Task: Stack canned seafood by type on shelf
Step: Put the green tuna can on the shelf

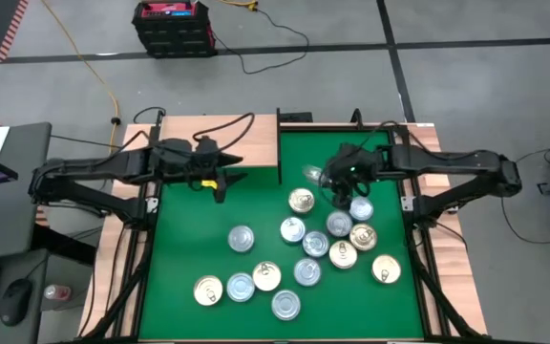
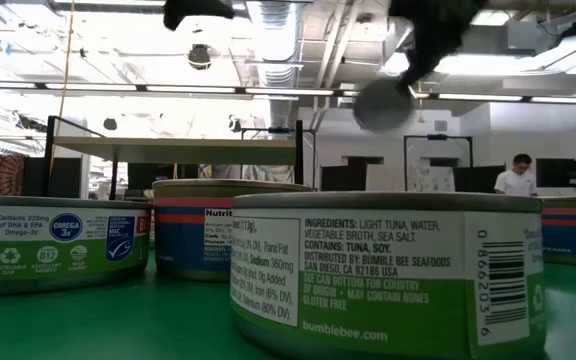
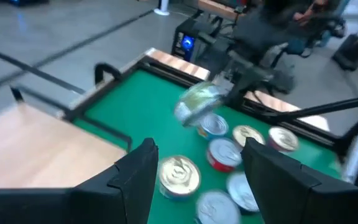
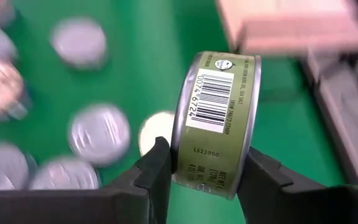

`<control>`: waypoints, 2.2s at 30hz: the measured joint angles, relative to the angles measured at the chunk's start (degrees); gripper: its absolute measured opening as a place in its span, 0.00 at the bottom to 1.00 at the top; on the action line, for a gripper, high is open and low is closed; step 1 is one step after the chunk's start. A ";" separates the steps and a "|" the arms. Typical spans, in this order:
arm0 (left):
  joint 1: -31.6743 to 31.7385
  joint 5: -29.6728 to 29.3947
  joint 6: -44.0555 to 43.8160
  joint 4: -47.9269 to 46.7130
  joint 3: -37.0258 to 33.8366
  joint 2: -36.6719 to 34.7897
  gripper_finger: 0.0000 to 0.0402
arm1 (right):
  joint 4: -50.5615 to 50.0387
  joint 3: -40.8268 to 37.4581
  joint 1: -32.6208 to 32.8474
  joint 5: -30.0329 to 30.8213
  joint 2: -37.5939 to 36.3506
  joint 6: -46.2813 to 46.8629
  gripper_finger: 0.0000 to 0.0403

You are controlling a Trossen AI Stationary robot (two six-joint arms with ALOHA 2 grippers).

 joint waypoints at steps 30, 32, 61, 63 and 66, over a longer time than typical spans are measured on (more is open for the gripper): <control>1.58 15.70 24.14 -4.87 24.54 25.37 0.70 | 13.66 7.02 7.92 -2.74 1.68 -0.82 0.42; 1.56 16.31 24.18 -5.61 24.59 25.29 0.64 | 13.94 7.02 7.97 -2.84 1.64 -0.75 0.42; 1.36 -7.89 20.79 -28.83 22.43 17.91 0.34 | 16.81 7.11 -0.26 1.90 -3.81 3.42 0.81; 1.92 -13.03 20.96 -28.82 19.63 16.50 0.34 | 16.10 7.11 -0.65 3.26 -4.50 3.61 0.81; 3.67 -21.63 22.37 -27.81 14.35 14.83 0.34 | 15.41 7.11 -0.67 5.75 -4.57 5.18 0.80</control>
